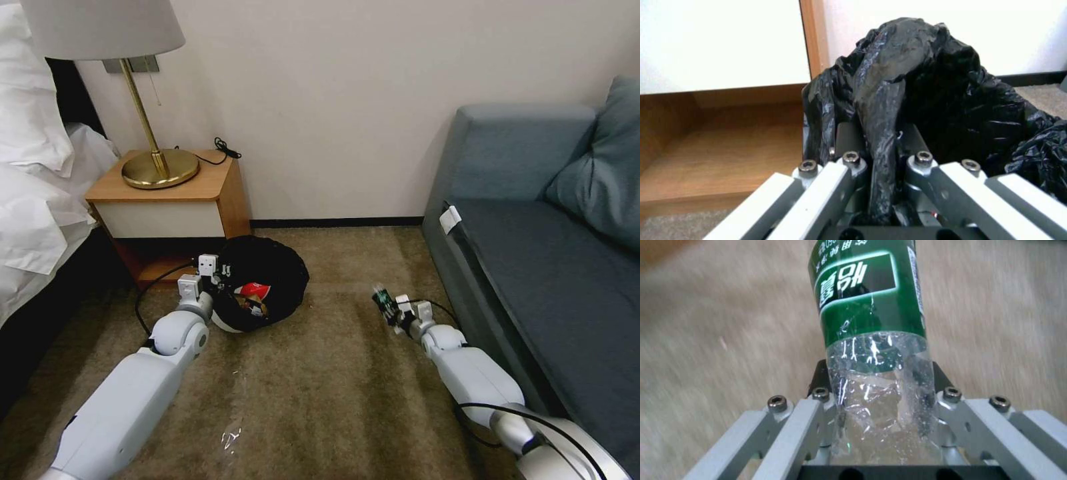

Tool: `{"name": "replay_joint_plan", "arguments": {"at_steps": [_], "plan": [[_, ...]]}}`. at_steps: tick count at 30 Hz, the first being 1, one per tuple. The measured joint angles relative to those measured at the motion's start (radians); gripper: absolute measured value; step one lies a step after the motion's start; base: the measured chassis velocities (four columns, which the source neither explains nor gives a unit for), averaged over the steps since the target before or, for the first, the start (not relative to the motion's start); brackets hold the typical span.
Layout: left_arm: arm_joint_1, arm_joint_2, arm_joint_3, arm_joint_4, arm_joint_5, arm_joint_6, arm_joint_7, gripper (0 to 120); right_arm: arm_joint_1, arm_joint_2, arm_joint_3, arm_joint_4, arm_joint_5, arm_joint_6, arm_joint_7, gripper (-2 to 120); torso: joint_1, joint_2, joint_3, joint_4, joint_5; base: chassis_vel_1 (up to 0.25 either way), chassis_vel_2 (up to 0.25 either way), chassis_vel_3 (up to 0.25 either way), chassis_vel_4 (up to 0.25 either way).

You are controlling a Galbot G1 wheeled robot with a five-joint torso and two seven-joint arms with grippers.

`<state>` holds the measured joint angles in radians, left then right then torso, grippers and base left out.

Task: Pick up the trash bin, then pick up the garbage on the floor and place it into the trash bin.

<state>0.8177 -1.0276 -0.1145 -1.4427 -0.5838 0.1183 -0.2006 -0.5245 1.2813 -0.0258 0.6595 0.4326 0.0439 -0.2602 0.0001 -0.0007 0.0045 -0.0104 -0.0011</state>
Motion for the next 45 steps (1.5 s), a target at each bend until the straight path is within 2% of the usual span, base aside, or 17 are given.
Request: {"name": "replay_joint_plan", "arguments": {"at_steps": [7, 11, 13, 25, 34, 45], "plan": [[-0.027, -0.011, 0.021, 0.02, 0.001, 0.0, -0.004, 5, 0.035, 0.022, -0.029, 0.09, 0.041, 0.042, 0.026, 25, 0.0, 0.0, 0.0, 0.0, 0.0, 0.0, 0.0, 0.0, 0.0], [-0.038, -0.015, 0.026, 0.028, -0.001, 0.0, -0.005, 5, 0.043, 0.02, -0.054, 0.157, 0.083, 0.041, 0.04, 25, 0.0, 0.0, 0.0, -0.0001, 0.0, 0.0, 0.0, 0.0, 0.0], [-0.053, -0.02, 0.031, 0.043, -0.001, 0.0, -0.005, 5, 0.051, 0.021, -0.087, 0.232, 0.122, 0.031, 0.053, 25, 0.0, 0.0, 0.0, 0.0, -0.0001, 0.0, 0.0, 0.0, 0.0], [-0.084, -0.045, 0.053, 0.084, 0.001, -0.007, -0.005, 5, 0.039, 0.054, -0.172, 0.4, 0.148, 0.01, 0.115, 25, 0.0, 0.0, 0.0, 0.0001, 0.0, 0.0, 0.0, 0.0, 0.0], [-0.113, -0.062, 0.07, 0.113, -0.001, -0.007, -0.006, 5, 0.039, 0.089, -0.217, 0.422, 0.162, 0.018, 0.13, 25, 0.0, 0.0, 0.0, 0.0, 0.0, 0.0, 0.0, 0.0, 0.0], [-0.137, -0.084, 0.077, 0.142, -0.015, -0.008, -0.013, 5, 0.032, 0.135, -0.248, 0.372, 0.179, 0.051, 0.151, 25, 0.0, 0.0, 0.0, -0.0001, 0.0, 0.0, 0.0, 0.0, 0.0]]}}
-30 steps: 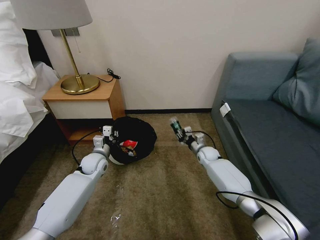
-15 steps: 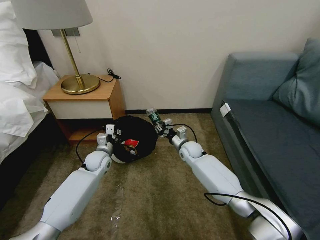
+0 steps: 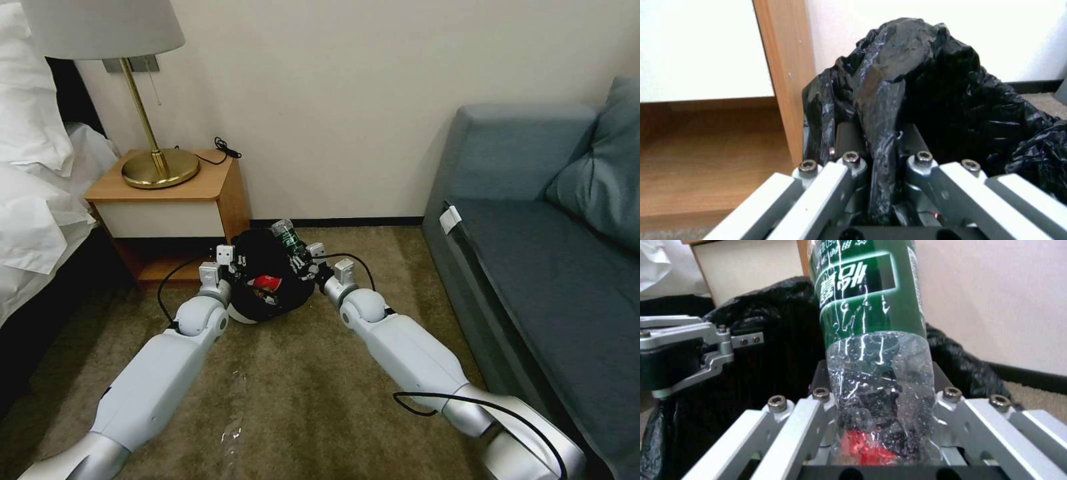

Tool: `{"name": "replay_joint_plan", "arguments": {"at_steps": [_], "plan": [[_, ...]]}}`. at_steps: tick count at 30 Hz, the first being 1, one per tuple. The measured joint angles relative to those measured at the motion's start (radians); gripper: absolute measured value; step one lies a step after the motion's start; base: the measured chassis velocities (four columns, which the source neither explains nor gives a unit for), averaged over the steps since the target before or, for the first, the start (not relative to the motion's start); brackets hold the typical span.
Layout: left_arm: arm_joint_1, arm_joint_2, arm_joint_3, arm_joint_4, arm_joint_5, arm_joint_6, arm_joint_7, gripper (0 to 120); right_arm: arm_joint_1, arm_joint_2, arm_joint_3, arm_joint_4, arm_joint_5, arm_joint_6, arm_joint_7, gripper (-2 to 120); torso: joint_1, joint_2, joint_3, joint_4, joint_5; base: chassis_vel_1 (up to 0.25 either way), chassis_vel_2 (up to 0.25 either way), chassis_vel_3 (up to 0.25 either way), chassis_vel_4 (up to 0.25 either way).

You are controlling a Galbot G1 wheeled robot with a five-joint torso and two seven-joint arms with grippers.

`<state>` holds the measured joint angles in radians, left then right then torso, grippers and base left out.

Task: Pick up the trash bin, then pick up the garbage on the floor and place it into the trash bin.

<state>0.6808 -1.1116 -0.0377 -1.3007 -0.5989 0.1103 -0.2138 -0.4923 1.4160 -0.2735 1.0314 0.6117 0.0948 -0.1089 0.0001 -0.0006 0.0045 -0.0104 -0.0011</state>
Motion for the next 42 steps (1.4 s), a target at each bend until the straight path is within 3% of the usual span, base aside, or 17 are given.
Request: {"name": "replay_joint_plan", "arguments": {"at_steps": [7, 10, 12, 13, 15, 20, 27, 40, 42], "plan": [[-0.001, -0.002, -0.001, 0.001, -0.004, 0.0, -0.003, 5, -0.004, 0.011, -0.004, -0.013, 0.001, 0.022, 0.019, 26, 0.0, 0.0, 0.0, 0.0001, 0.0, 0.0, 0.0, 0.0, 0.0], [0.002, 0.001, -0.003, -0.004, -0.004, 0.0, -0.004, 5, -0.004, 0.012, -0.005, -0.013, 0.001, 0.022, 0.022, 44, 0.0, 0.0, 0.0, 0.0, 0.0, 0.0, 0.0, 0.0, 0.0], [0.003, 0.001, -0.003, -0.004, -0.004, 0.0, -0.004, 5, -0.004, 0.013, -0.005, -0.013, 0.001, 0.022, 0.022, 45, 0.0, 0.0, 0.0, 0.0, 0.0, 0.0, 0.0, 0.0, 0.0], [0.004, 0.0, -0.004, -0.005, -0.004, 0.0, -0.004, 5, -0.004, 0.015, -0.004, -0.014, 0.0, 0.022, 0.024, 54, 0.0, 0.0, 0.0, 0.0001, 0.0, 0.0, 0.0, 0.0, 0.0], [0.004, -0.001, -0.004, -0.005, -0.005, 0.0, -0.004, 5, -0.004, 0.015, -0.004, -0.014, 0.0, 0.023, 0.025, 56, 0.0, 0.0, 0.0, 0.0001, 0.0, 0.0, 0.0, 0.0, 0.0], [0.007, -0.006, -0.005, -0.005, -0.005, 0.0, -0.004, 5, -0.007, 0.01, 0.0, -0.013, -0.001, 0.024, 0.025, 78, 0.0, 0.0, 0.0, 0.0, 0.0, 0.0, 0.0, 0.0, 0.0], [0.011, -0.013, -0.01, -0.005, -0.004, -0.001, -0.005, 5, -0.014, 0.004, 0.0, -0.002, -0.003, 0.024, 0.025, 99, 0.0, 0.0, 0.0, 0.0, 0.0001, 0.0, 0.0, 0.0, 0.0], [0.069, -0.004, -0.072, -0.062, -0.038, 0.0, -0.028, 5, -0.002, -0.015, 0.071, 0.106, 0.041, 0.002, 0.07, 100, 0.0, 0.0, 0.0, 0.0001, 0.0001, 0.0, 0.0, 0.0, 0.0], [0.094, -0.002, -0.107, -0.083, -0.059, 0.004, -0.039, 5, 0.002, -0.025, 0.113, 0.132, 0.066, -0.01, 0.087, 100, 0.0, 0.0, 0.0, 0.0002, 0.0001, 0.0, 0.0, 0.0, 0.0]]}}
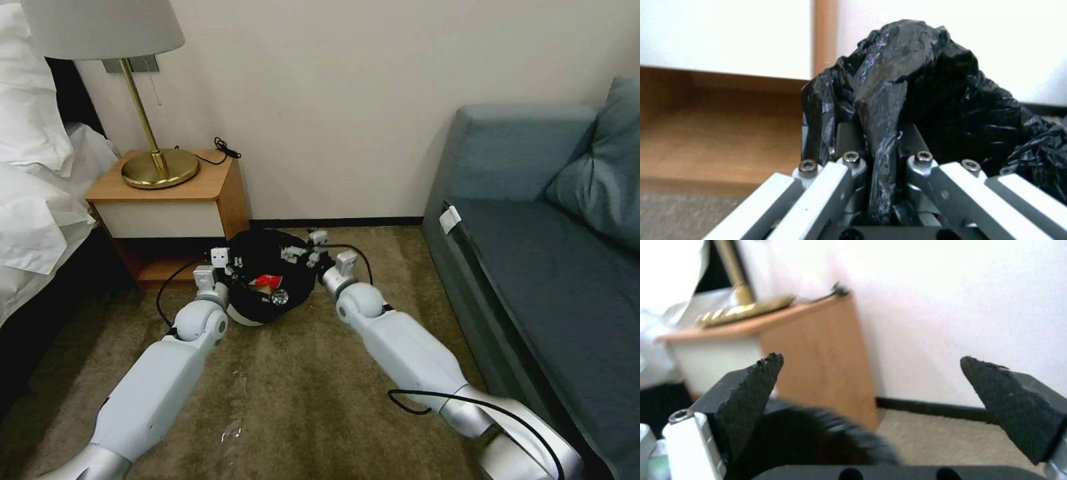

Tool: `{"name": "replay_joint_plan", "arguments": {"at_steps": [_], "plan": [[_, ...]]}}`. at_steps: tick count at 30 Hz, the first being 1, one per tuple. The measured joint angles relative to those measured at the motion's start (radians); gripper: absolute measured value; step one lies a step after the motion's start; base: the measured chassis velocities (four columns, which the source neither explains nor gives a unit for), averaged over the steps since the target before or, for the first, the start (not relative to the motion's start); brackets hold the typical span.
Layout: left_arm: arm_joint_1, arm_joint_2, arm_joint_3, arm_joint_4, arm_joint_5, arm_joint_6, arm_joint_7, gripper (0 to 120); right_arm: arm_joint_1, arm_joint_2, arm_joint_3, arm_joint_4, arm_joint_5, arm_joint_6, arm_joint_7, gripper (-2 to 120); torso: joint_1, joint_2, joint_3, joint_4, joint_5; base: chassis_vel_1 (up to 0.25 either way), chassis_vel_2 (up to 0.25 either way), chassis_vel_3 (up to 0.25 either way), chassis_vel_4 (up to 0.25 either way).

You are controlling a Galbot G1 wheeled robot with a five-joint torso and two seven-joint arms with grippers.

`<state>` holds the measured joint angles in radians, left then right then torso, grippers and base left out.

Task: Pick up the trash bin, then pick up the garbage on the floor and place it into the trash bin.

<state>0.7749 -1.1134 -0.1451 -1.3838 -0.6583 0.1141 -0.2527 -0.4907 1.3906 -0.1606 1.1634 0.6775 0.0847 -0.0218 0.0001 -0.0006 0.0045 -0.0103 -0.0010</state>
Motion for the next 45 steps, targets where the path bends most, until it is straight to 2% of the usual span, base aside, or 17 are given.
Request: {"name": "replay_joint_plan", "arguments": {"at_steps": [3, 4, 6, 7, 9, 11, 13, 17, 19, 25, 29, 42, 44, 45], "plan": [[0.015, -0.001, -0.027, -0.016, -0.022, 0.005, -0.013, 5, 0.003, -0.009, 0.03, 0.013, 0.019, -0.012, 0.012, 100, 0.0, 0.0, 0.0, 0.0, 0.0, 0.0, 0.0, 0.0, 0.0], [0.037, -0.003, -0.062, -0.04, -0.047, 0.012, -0.027, 5, 0.003, -0.02, 0.068, 0.024, 0.036, -0.023, 0.018, 100, 0.0, 0.0, 0.0, -0.0002, 0.0002, 0.0, 0.0, 0.0, 0.0], [0.062, -0.007, -0.1, -0.058, -0.066, 0.015, -0.037, 5, 0.001, -0.034, 0.103, 0.031, 0.04, -0.026, 0.018, 100, 0.0, 0.0, 0.0, -0.0003, 0.0, 0.0, 0.0, 0.0, 0.0], [0.062, -0.007, -0.1, -0.058, -0.066, 0.015, -0.037, 5, 0.001, -0.034, 0.103, 0.031, 0.04, -0.026, 0.018, 100, 0.0, 0.0, 0.0, -0.0003, 0.0, 0.0, 0.0, 0.0, 0.0], [0.094, -0.01, -0.14, -0.08, -0.084, 0.018, -0.05, 5, -0.01, -0.048, 0.136, 0.039, 0.042, -0.028, 0.018, 100, 0.0, 0.0, 0.0, -0.0003, 0.0001, 0.0, 0.0, 0.0, 0.0], [0.106, -0.01, -0.154, -0.086, -0.088, 0.019, -0.052, 5, -0.013, -0.052, 0.145, 0.043, 0.043, -0.029, 0.018, 100, 0.0, 0.0, 0.0, -0.0002, 0.0001, 0.0, 0.0, 0.0, 0.0], [0.152, -0.01, -0.2, -0.101, -0.092, 0.019, -0.052, 5, -0.028, -0.069, 0.174, 0.056, 0.046, -0.03, 0.017, 100, 0.0, 0.0, 0.0, -0.0002, 0.0, 0.0, 0.0, 0.0, 0.0], [0.174, -0.01, -0.224, -0.107, -0.098, 0.019, -0.052, 5, -0.041, -0.077, 0.188, 0.062, 0.047, -0.03, 0.015, 100, 0.0, 0.0, 0.0, 0.0, 0.0001, 0.0, 0.0, 0.0, 0.0], [0.2, -0.012, -0.254, -0.117, -0.115, 0.019, -0.052, 5, -0.054, -0.086, 0.2, 0.071, 0.047, -0.03, 0.012, 100, 0.0, 0.0, 0.0, 0.0001, 0.0, 0.0, 0.0, 0.0, 0.0], [0.218, -0.022, -0.288, -0.118, -0.147, 0.018, -0.056, 5, -0.071, -0.095, 0.206, 0.087, 0.047, -0.03, 0.008, 100, 0.0, 0.0, 0.0, -0.0003, 0.0, 0.0, 0.0, 0.0, 0.0], [0.229, -0.033, -0.309, -0.118, -0.199, 0.022, -0.066, 5, -0.077, -0.093, 0.209, 0.091, 0.046, -0.03, 0.008, 100, 0.0, 0.0, 0.0, -0.0001, -0.0001, 0.0, 0.0, 0.0, 0.0], [0.258, -0.048, -0.349, -0.11, -0.223, 0.027, -0.069, 5, -0.092, -0.094, 0.208, 0.084, 0.048, -0.027, -0.004, 100, 0.0, 0.0, 0.0, -0.0001, -0.0001, 0.0, 0.0, 0.0, 0.0], [0.262, -0.048, -0.352, -0.111, -0.22, 0.028, -0.069, 11, -0.095, -0.094, 0.206, 0.081, 0.048, -0.025, -0.006, 100, 0.0, 0.0, 0.0, -0.0002, -0.0001, 0.0, 0.0, 0.0, 0.0], [0.265, -0.048, -0.355, -0.112, -0.216, 0.028, -0.069, 17, -0.096, -0.094, 0.204, 0.078, 0.048, -0.024, -0.008, 100, 0.0, 0.0, 0.0, -0.0002, 0.0002, 0.0, 0.0, 0.0, 0.0]]}}
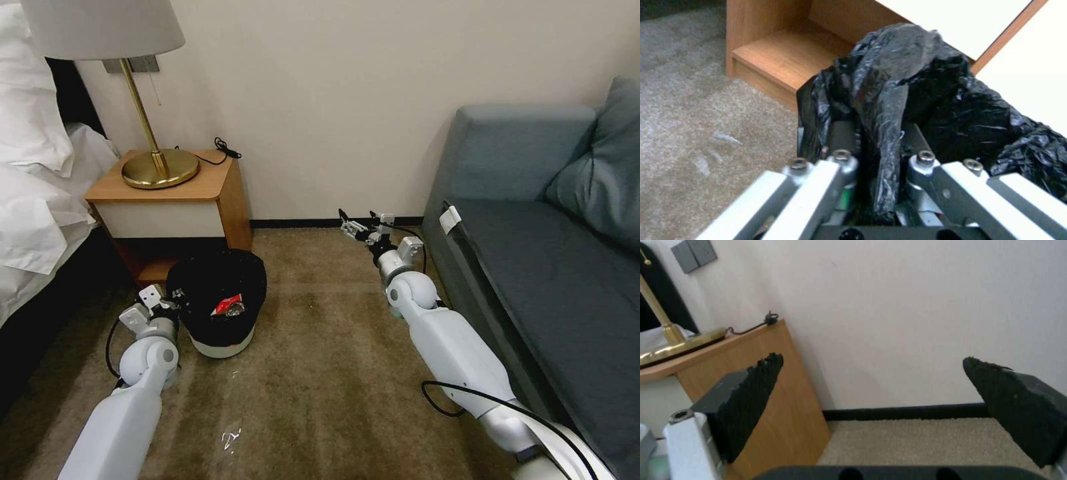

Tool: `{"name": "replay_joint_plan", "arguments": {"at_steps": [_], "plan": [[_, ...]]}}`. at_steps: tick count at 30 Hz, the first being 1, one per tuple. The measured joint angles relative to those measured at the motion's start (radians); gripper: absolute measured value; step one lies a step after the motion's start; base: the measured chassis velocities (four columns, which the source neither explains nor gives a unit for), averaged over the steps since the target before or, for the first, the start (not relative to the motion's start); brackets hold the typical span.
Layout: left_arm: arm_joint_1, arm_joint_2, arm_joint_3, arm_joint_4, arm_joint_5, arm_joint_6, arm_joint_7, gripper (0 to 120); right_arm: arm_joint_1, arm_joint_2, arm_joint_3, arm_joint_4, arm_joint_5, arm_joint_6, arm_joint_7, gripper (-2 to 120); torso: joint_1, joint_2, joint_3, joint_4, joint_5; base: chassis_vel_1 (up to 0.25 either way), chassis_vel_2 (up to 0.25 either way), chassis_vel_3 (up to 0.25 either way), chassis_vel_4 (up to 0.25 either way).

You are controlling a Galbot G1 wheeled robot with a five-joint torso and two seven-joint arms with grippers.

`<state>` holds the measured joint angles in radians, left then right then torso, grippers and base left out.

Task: Pick up the trash bin, then pick up the garbage on the floor and place it into the trash bin.

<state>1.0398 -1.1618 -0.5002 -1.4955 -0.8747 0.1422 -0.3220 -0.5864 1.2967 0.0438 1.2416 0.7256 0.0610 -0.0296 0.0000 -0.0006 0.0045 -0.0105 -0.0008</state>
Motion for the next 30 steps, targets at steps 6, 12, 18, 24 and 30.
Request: {"name": "replay_joint_plan", "arguments": {"at_steps": [6, 12, 18, 24, 30], "plan": [[0.008, -0.004, -0.004, 0.0, 0.013, 0.0, 0.0, 34, 0.0, 0.004, -0.001, -0.007, 0.0, 0.002, -0.002, 100, 0.0, 0.0, 0.0, 0.0001, -0.0001, 0.0, 0.0, 0.0, 0.0], [0.022, -0.005, -0.01, 0.0, 0.036, 0.0, 0.003, 56, 0.0, 0.005, -0.002, -0.017, 0.001, 0.005, -0.003, 100, 0.0, 0.0, 0.0, 0.0001, -0.0002, 0.0, 0.0, 0.0, 0.0], [0.043, 0.012, -0.015, -0.025, 0.055, -0.008, 0.002, 77, -0.003, 0.009, -0.001, -0.018, 0.001, 0.007, -0.002, 100, 0.0, 0.0, 0.0, 0.0, -0.0003, 0.0, 0.0, 0.0, 0.0], [0.109, 0.05, -0.036, -0.099, 0.078, -0.009, -0.018, 98, -0.004, 0.015, -0.003, -0.009, 0.005, -0.002, 0.009, 100, 0.0, 0.0, 0.0, 0.0001, -0.0002, 0.0, 0.0, 0.0, 0.0], [0.173, 0.064, -0.071, -0.151, 0.102, -0.005, -0.026, 100, -0.016, 0.015, 0.002, 0.015, 0.009, -0.014, 0.02, 100, 0.0, 0.0, 0.0, 0.0001, -0.0003, 0.0, 0.0, 0.0, 0.0]]}}
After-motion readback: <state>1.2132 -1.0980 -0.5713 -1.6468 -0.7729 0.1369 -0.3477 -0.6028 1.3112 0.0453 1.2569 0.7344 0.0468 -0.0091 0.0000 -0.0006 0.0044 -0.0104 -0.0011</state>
